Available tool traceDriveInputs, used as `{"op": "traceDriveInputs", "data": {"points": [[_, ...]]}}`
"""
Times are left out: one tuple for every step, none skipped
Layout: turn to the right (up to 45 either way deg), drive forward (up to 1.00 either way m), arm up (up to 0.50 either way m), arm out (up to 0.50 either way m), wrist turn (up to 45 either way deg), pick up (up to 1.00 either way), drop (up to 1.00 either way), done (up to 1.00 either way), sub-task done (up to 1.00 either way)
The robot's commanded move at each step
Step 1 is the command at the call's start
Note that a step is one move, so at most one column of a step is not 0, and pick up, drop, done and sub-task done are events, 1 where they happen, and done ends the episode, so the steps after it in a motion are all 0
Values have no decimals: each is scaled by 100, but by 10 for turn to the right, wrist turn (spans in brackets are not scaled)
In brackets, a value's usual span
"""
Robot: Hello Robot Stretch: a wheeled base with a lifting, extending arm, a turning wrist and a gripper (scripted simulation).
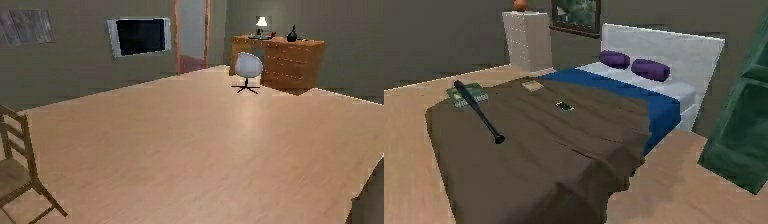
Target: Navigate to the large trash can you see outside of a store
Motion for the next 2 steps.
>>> {"op": "traceDriveInputs", "data": {"points": [[0, 100, 0, 0, 0, 0, 0, 0, 0], [0, 100, 0, 0, 0, 0, 0, 0, 0]]}}
